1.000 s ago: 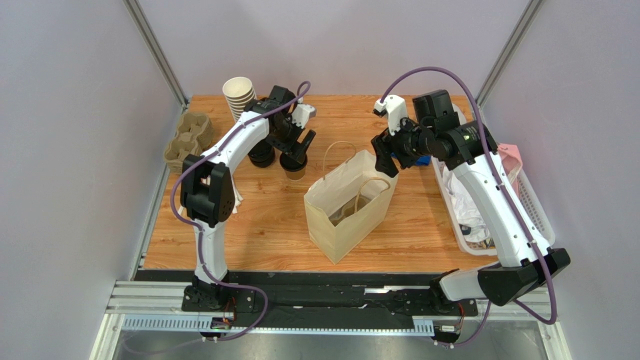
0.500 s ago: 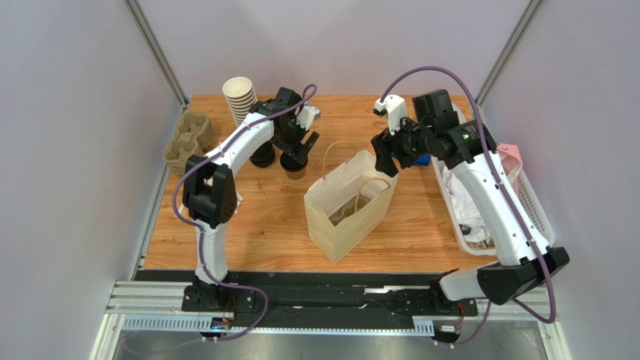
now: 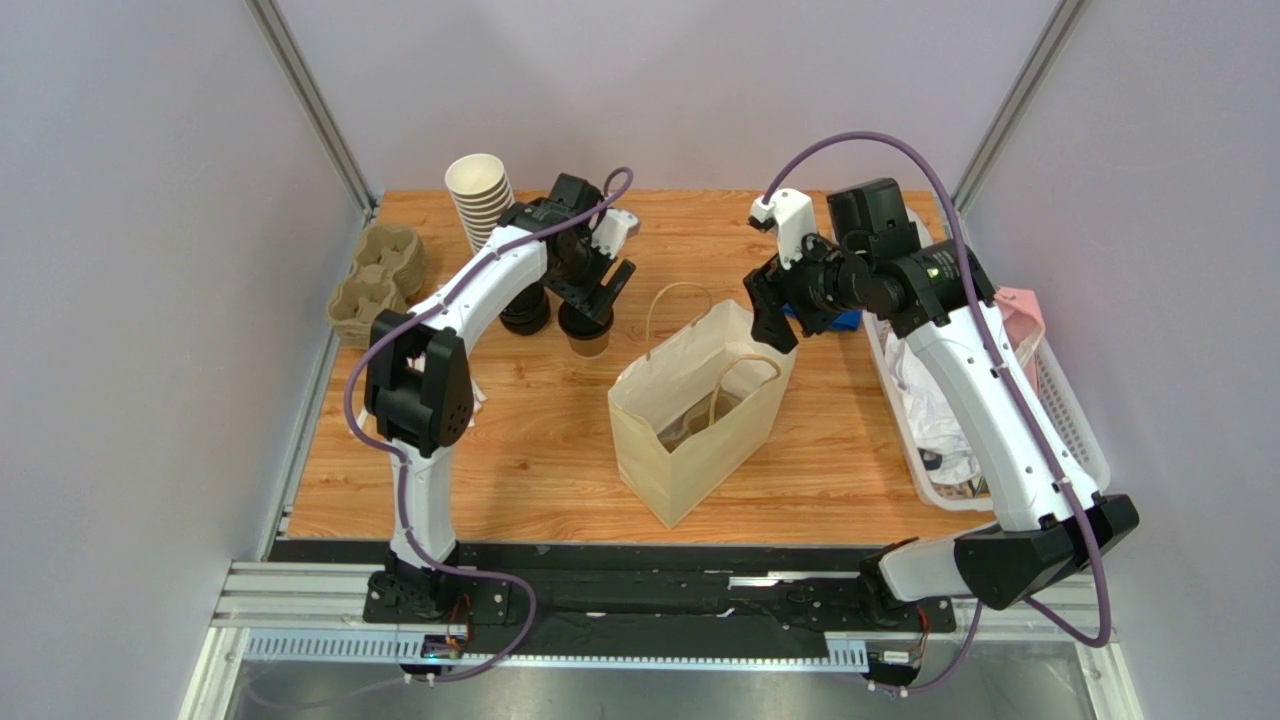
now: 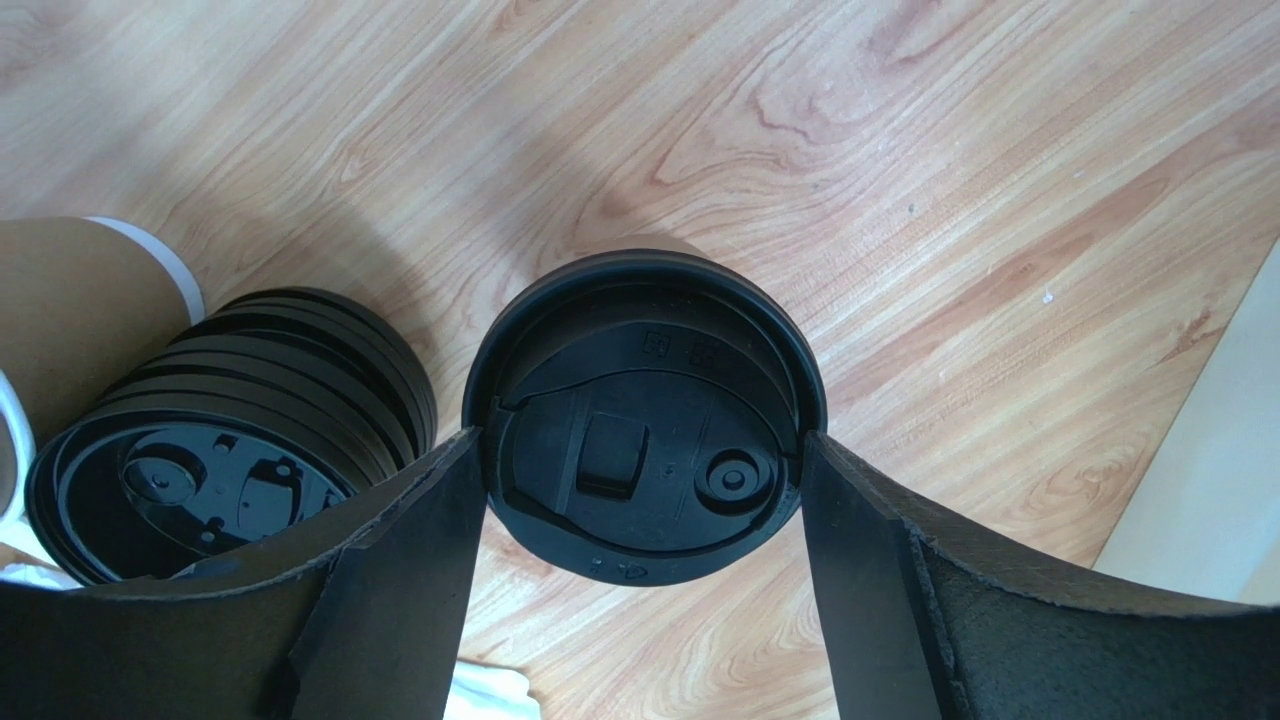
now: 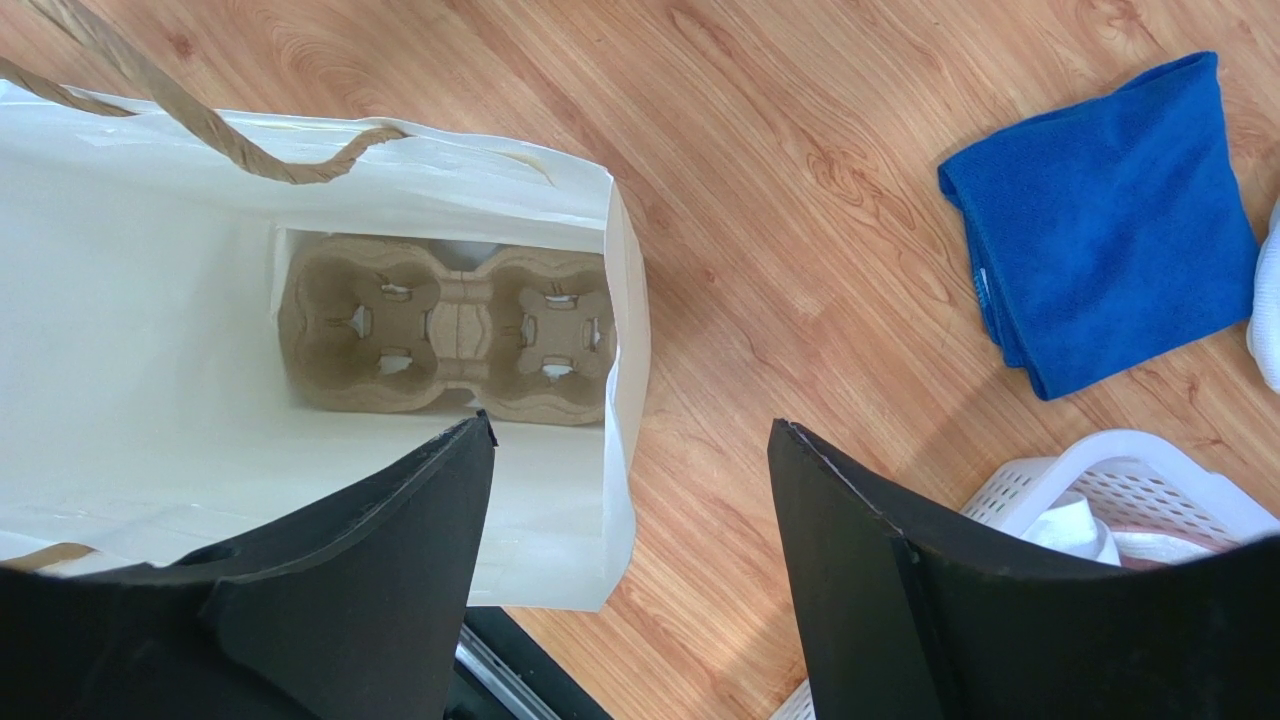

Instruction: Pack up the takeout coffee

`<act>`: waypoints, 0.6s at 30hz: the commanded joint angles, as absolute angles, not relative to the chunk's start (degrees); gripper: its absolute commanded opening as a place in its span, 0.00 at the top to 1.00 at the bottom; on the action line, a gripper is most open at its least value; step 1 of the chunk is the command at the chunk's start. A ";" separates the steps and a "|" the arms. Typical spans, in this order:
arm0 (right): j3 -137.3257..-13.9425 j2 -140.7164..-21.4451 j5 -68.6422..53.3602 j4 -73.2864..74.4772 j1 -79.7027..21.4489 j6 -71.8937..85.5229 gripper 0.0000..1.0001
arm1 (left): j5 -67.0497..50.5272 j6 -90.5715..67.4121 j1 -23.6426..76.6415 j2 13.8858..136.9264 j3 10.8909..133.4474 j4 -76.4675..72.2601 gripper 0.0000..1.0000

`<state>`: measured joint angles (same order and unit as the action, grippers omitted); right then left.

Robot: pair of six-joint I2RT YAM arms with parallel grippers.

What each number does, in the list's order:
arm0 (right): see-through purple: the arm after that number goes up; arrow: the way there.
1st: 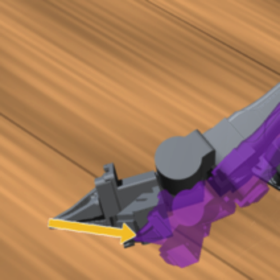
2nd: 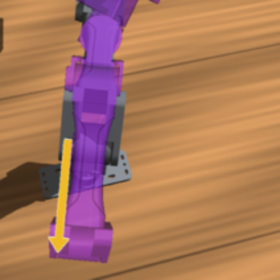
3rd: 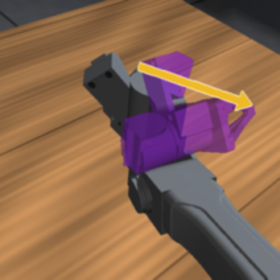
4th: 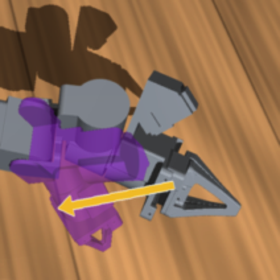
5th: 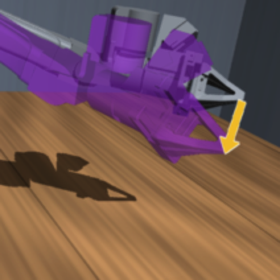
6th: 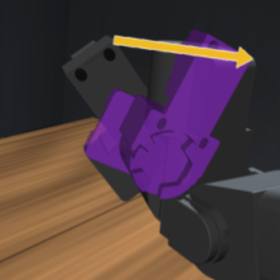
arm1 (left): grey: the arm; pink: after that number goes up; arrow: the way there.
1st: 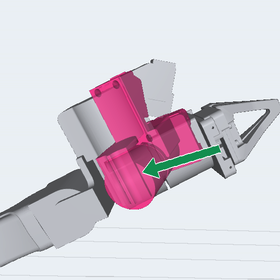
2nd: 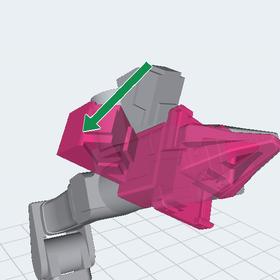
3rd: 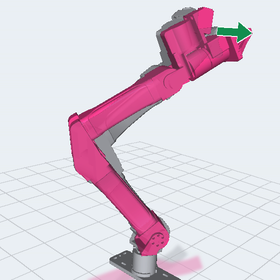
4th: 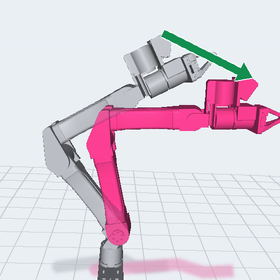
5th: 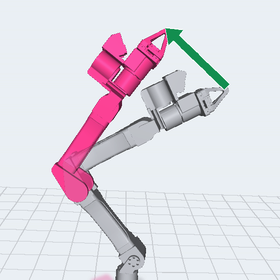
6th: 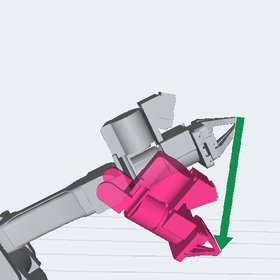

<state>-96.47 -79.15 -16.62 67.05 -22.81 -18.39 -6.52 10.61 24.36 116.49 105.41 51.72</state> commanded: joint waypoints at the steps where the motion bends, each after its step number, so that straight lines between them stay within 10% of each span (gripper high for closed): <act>1: -98.17 -79.19 -17.49 66.45 -22.59 -18.11 0.28 | -5.89 11.78 24.70 117.42 104.24 50.45 0.20; 18: -98.61 -79.80 -17.67 66.36 -22.33 -18.11 0.28 | -5.27 12.74 24.87 118.12 102.92 50.19 0.15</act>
